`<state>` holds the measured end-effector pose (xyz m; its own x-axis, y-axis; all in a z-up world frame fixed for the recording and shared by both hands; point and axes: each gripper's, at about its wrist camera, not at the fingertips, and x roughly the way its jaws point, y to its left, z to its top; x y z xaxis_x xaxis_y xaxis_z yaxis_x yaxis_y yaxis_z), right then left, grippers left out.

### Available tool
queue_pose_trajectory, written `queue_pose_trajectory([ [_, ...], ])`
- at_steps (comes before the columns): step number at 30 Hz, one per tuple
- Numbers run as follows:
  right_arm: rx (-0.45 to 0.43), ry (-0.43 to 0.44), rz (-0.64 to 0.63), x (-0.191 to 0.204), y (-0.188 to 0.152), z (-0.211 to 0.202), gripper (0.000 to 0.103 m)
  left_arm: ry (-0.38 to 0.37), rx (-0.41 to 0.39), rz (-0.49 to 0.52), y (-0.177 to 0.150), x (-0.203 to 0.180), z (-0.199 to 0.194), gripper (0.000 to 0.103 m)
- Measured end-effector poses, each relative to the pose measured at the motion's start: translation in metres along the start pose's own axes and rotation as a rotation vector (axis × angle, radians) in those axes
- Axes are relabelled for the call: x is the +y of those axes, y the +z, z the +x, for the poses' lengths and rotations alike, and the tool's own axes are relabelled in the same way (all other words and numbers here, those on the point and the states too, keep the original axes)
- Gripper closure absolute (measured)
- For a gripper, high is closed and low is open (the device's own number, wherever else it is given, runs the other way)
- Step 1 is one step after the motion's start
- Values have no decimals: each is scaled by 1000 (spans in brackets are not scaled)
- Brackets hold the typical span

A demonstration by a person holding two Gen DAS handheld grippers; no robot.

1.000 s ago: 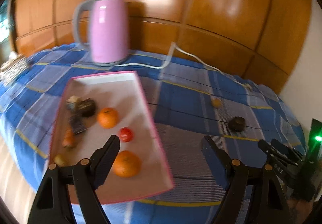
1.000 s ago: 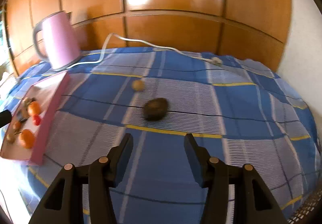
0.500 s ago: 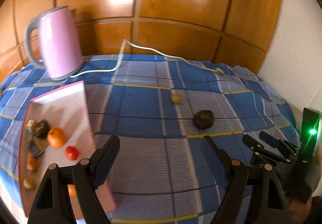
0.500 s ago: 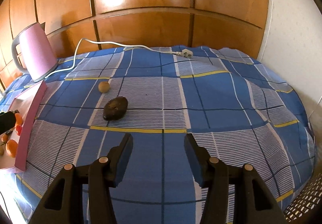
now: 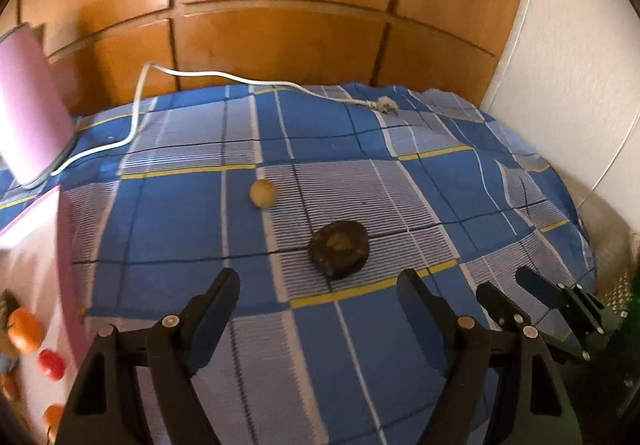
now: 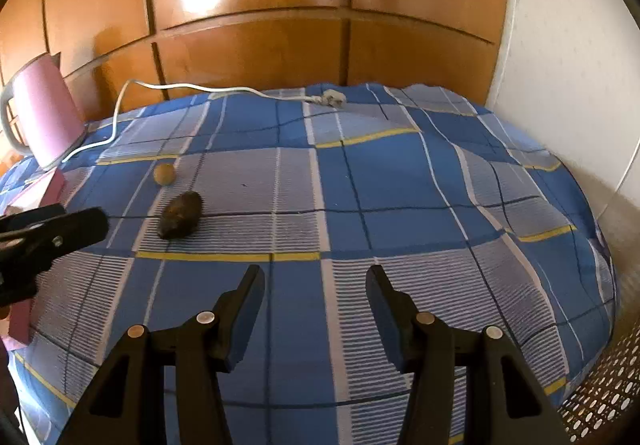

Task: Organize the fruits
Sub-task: 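Reach the left tool to the dark brown round cake and grasp it, then carry the dark cake with the left tool into the tray and release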

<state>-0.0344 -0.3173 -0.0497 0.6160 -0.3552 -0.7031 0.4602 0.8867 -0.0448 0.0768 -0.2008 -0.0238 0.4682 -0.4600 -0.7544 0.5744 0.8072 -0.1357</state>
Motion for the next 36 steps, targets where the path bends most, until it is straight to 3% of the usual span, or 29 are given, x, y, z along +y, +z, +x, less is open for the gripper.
queue_pose_trajectory([
  [11,18,-11,18,-13,-2,8,49,48,87,8,18,-12,60,22],
  [14,24,-15,23,-16,-2,8,49,18,142,-16,15,-9,78,54],
  [15,24,-15,22,-17,-3,8,49,11,138,-27,13,-7,78,54],
  [20,22,-12,19,-18,-3,8,49,-28,109,-75,-2,8,56,54],
  [30,41,23,-10,0,-4,16,50,24,-2,-162,-33,48,-22,54],
  [36,54,49,-53,17,-6,21,50,52,-34,-230,-44,72,-49,54],
])
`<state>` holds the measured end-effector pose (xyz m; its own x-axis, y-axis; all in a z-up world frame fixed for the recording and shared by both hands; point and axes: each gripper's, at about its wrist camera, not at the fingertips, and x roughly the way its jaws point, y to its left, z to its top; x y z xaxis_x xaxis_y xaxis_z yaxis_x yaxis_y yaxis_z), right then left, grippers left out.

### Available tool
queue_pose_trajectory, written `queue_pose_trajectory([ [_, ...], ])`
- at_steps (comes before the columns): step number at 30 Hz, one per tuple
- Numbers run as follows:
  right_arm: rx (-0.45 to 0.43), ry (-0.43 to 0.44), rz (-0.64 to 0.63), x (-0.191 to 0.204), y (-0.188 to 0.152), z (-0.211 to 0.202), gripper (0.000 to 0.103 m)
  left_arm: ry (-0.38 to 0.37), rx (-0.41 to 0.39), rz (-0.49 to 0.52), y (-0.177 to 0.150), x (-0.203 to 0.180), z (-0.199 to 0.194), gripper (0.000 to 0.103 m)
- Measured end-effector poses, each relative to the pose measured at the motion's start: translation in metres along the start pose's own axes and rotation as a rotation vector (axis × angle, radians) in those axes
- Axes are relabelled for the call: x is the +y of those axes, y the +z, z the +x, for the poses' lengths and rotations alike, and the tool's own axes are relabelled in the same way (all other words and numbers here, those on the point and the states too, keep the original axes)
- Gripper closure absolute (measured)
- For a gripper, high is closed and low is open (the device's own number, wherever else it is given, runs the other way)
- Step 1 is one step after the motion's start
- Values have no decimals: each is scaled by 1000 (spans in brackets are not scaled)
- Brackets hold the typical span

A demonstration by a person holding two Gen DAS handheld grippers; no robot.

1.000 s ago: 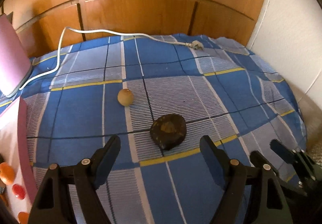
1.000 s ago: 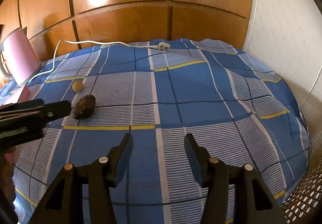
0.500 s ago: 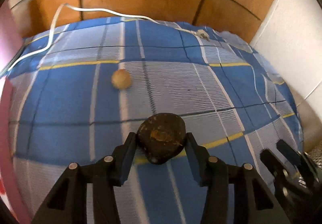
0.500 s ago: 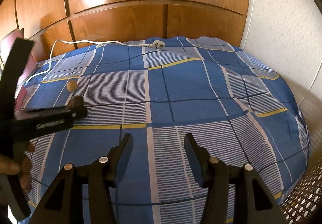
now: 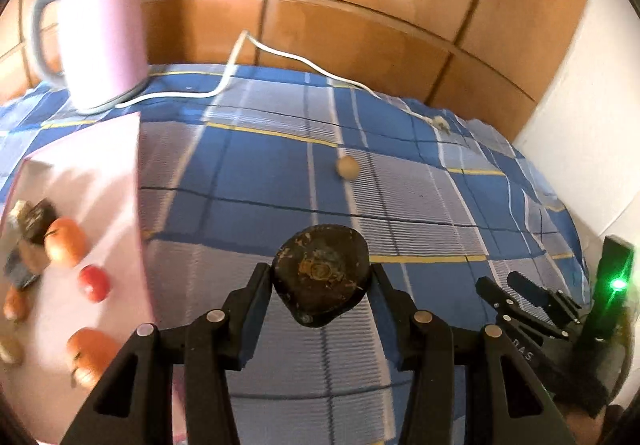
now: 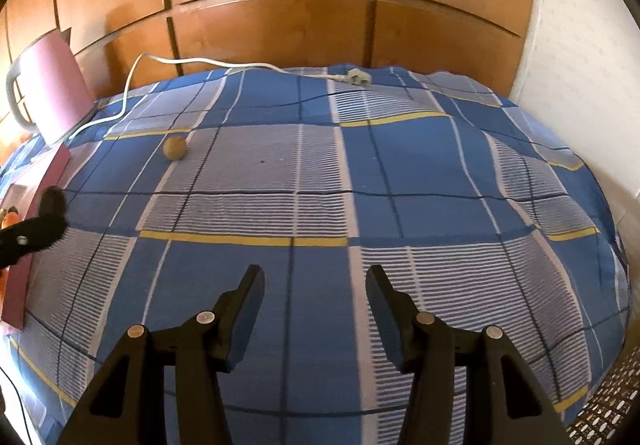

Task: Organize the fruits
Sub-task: 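Carry the dark cake with the left tool into the tray and release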

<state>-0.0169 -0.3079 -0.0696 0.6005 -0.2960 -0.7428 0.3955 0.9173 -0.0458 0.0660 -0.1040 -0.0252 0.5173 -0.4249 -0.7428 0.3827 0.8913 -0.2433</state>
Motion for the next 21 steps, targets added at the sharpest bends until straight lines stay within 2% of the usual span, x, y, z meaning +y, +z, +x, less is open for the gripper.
queue_pose_trajectory([
  [6,6,7,-30,11,-3,0,50,39,-21,-61,-6,23,-20,54],
  [15,16,4,-50,17,-6,1,50,78,-104,-117,-7,45,-57,54],
  [21,39,4,-55,18,-10,7,50,136,-140,-172,-8,73,-74,54],
])
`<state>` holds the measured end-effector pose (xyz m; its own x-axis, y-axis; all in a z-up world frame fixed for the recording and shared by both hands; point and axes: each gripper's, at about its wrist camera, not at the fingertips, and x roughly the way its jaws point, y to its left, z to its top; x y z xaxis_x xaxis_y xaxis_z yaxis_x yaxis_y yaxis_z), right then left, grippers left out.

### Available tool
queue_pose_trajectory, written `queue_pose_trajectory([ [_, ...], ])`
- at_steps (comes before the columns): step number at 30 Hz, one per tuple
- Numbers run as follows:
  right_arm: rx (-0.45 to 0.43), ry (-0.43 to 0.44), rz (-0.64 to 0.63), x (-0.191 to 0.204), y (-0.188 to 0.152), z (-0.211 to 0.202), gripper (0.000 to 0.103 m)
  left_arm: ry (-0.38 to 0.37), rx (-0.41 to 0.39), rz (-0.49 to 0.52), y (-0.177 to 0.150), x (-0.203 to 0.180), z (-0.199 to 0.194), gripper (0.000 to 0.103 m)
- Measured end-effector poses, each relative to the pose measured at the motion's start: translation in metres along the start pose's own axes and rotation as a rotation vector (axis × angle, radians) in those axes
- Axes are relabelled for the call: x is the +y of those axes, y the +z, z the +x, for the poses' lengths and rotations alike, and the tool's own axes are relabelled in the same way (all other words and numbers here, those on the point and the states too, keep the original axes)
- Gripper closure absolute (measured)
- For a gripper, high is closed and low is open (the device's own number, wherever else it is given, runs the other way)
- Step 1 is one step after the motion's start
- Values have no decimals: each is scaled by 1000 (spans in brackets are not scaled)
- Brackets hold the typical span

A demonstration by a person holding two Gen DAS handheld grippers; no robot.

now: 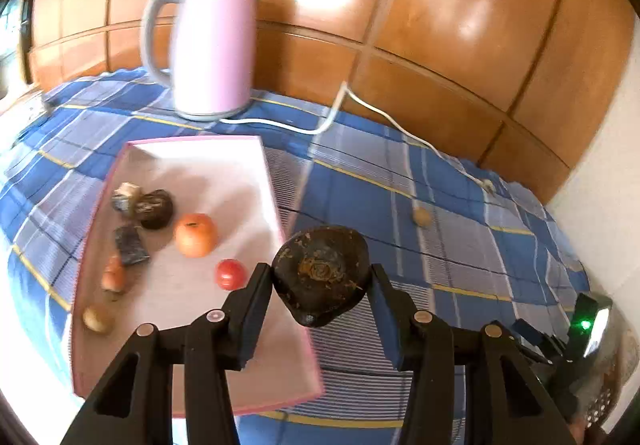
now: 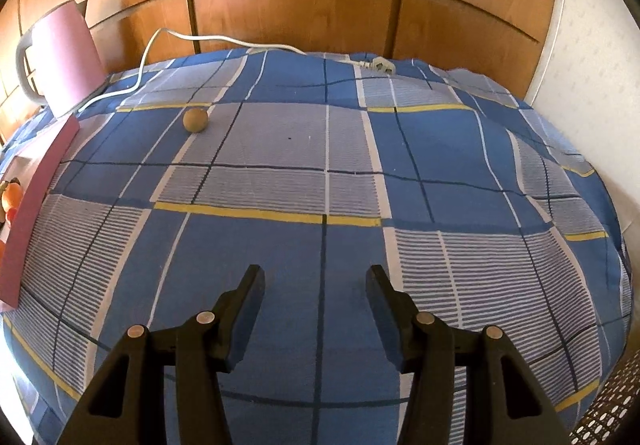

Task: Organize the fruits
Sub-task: 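Carry the dark cake with the left tool into the tray and release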

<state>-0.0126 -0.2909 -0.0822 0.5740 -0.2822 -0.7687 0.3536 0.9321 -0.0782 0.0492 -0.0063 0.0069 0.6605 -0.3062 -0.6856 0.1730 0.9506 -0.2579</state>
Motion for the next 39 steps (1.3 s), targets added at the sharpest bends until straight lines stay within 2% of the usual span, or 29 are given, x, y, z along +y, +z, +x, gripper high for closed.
queue_pose_trajectory([
  [9,0,5,15,-3,-1,3,46,87,-26,-106,2,49,-10,54],
  [21,-1,3,18,-5,-2,4,42,159,-26,-168,-3,84,-15,54],
  [26,0,2,17,-4,-2,5,42,144,0,-203,-6,94,-6,54],
  [31,1,-2,15,-4,-3,5,42,48,42,-280,-4,111,6,54],
  [34,-1,-6,13,-3,-3,5,42,74,33,-254,3,113,11,54],
  [37,-1,-5,13,-3,-3,4,42,84,32,-226,8,113,16,44],
  [39,0,-5,14,-3,-3,4,42,110,5,-213,9,112,13,33],
])
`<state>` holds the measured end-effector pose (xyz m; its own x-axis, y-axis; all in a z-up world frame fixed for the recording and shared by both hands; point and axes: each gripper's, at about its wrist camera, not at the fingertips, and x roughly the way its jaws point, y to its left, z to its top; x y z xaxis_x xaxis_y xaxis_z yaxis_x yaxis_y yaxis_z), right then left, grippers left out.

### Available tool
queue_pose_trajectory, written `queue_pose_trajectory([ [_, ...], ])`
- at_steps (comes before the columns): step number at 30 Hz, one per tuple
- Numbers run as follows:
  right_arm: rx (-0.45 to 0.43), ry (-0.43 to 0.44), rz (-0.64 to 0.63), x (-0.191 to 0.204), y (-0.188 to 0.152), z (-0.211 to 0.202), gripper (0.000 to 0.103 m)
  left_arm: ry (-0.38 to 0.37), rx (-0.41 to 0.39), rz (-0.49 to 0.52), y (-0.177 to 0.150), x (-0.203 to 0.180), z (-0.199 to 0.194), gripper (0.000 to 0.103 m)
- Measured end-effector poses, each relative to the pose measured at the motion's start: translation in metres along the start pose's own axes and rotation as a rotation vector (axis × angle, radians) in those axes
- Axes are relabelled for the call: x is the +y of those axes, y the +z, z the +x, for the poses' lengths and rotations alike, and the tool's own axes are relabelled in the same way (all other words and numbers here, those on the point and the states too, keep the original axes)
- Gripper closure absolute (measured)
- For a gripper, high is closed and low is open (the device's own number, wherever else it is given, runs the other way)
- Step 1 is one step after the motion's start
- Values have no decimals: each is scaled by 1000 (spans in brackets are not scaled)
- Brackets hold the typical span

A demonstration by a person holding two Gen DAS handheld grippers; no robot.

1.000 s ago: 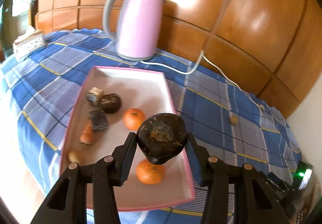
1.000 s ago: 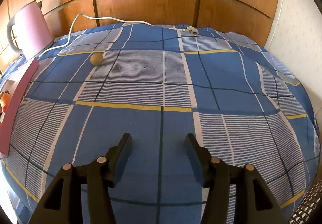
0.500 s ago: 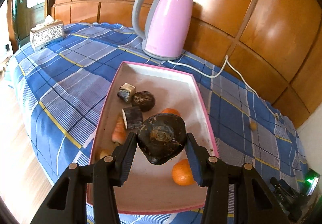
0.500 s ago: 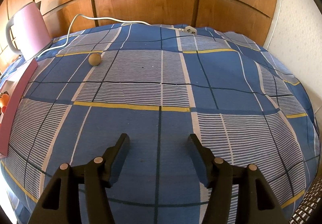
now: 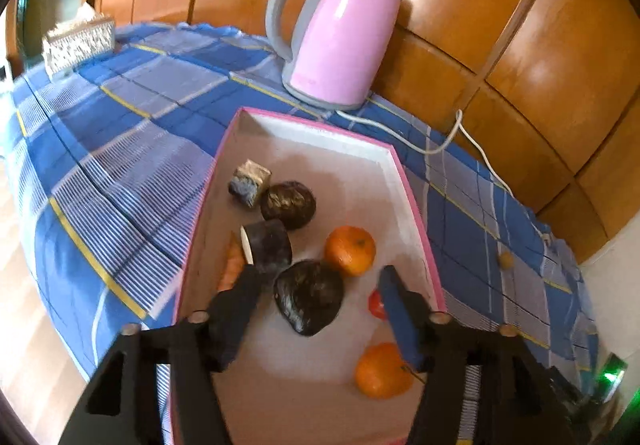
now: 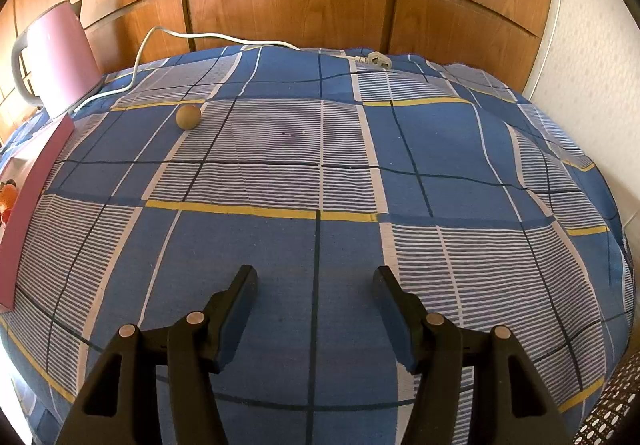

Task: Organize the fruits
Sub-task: 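Carry the dark cake with the left tool into the tray and release, then reach the right tool to the small tan round fruit and grasp it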

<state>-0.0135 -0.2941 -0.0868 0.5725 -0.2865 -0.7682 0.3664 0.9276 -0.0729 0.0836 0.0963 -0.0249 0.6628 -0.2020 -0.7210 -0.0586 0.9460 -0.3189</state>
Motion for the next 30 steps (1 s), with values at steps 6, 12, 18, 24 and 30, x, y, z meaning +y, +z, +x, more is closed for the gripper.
queue_pose_trajectory([
  [6,1,0,1,0,0,0,42,81,-49,31,-8,-3,-11,33],
  [12,0,0,2,0,0,0,42,116,-44,-46,-19,8,-18,33],
  [18,-27,17,-26,6,8,-6,42,126,-56,-5,-28,1,-24,33],
  [24,-59,80,-57,22,34,-8,42,107,-53,34,-32,-9,-25,33],
  [30,-51,172,-75,48,63,3,49,101,-48,36,-34,-9,-26,33],
])
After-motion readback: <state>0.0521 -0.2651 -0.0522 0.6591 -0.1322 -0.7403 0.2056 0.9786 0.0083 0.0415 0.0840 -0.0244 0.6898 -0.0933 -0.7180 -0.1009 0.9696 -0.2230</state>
